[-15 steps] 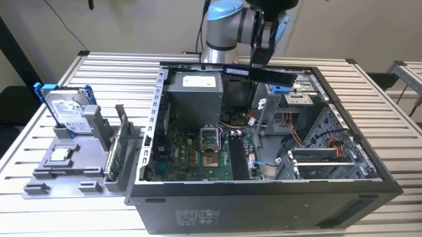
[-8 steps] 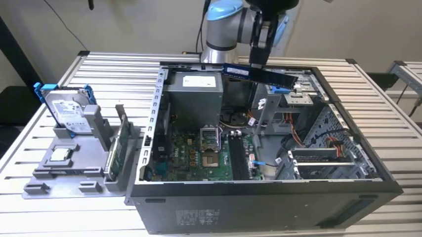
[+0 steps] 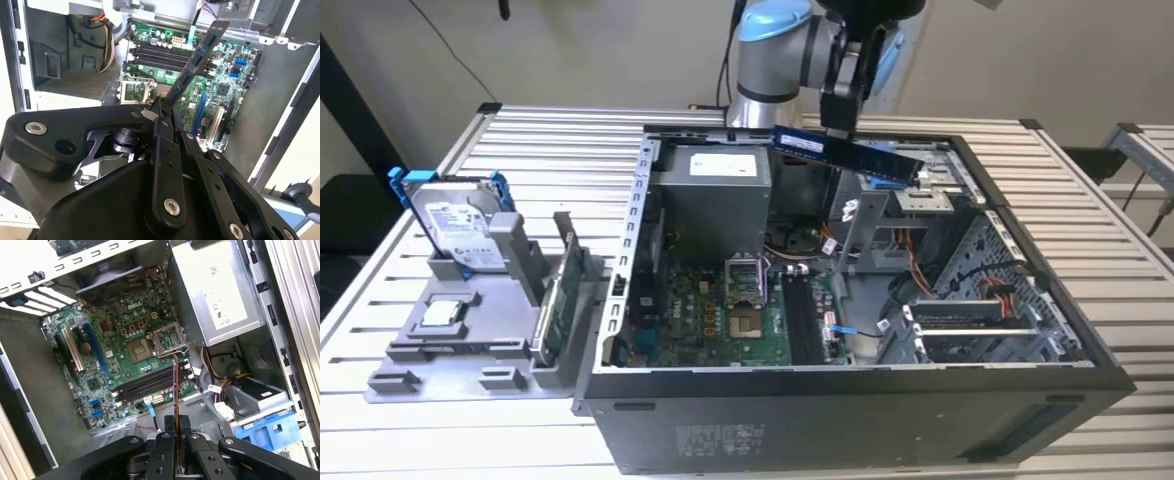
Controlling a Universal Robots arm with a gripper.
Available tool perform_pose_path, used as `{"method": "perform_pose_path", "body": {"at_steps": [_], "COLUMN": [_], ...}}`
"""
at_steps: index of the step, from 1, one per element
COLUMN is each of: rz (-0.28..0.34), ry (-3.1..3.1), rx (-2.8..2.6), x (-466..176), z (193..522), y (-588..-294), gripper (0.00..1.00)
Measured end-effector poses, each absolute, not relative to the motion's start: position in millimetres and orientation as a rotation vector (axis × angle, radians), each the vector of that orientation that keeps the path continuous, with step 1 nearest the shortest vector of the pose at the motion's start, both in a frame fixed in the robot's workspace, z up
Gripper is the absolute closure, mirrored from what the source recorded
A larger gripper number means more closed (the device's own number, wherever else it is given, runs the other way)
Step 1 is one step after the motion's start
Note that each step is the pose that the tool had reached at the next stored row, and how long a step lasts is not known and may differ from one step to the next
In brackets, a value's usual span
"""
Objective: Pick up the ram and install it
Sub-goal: 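Insert the ram into the slot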
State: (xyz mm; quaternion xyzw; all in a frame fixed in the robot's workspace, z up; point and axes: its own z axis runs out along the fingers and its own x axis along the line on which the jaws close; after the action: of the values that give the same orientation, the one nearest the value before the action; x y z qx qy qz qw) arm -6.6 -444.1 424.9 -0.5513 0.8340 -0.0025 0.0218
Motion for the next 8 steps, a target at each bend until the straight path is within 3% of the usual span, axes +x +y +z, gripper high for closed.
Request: {"method": "perform_pose_path", "body": {"at_steps": [8], "rz": [-0.011], "ry": [2.665], "rx": [-1.581], "x": [-6.6], "z": [424.8], "y": [-444.1], "gripper": [0.86]}}
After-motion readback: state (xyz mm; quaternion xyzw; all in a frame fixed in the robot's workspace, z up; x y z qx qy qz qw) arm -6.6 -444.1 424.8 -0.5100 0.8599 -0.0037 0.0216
